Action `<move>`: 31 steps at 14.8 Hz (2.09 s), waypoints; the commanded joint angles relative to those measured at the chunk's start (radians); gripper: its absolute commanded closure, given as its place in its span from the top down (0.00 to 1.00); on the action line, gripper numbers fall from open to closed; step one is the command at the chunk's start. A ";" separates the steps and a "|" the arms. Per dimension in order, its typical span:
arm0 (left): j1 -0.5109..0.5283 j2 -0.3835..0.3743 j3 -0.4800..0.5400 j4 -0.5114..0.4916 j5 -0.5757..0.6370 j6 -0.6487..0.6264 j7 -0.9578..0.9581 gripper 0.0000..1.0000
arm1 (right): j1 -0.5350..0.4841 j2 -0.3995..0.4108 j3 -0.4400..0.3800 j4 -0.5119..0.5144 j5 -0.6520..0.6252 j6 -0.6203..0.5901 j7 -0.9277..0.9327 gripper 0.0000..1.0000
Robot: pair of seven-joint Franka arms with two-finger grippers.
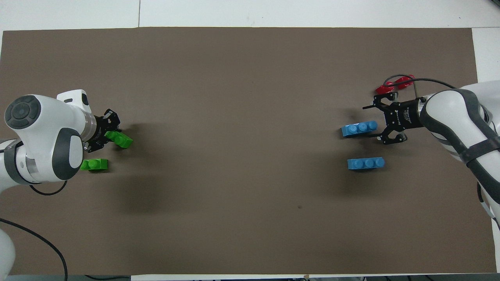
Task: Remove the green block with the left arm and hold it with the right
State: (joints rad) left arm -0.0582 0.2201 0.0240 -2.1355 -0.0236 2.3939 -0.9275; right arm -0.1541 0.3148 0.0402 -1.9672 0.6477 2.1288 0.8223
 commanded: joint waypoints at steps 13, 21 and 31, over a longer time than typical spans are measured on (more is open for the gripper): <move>0.017 -0.047 -0.006 0.095 -0.003 -0.160 0.165 1.00 | 0.024 -0.296 0.014 0.255 -0.382 -0.401 -0.122 1.00; 0.017 -0.151 -0.004 0.265 0.007 -0.410 0.459 1.00 | 0.025 -0.407 0.015 0.306 -0.577 -0.553 -0.636 1.00; 0.018 -0.335 -0.001 0.339 0.011 -0.642 0.799 1.00 | 0.031 -0.416 0.017 0.307 -0.666 -0.596 -0.850 1.00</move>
State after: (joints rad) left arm -0.0556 -0.0916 0.0277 -1.8033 -0.0211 1.7846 -0.1782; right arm -0.1232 -0.0971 0.0539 -1.6668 0.0068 1.5471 0.0021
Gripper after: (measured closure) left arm 0.000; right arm 0.000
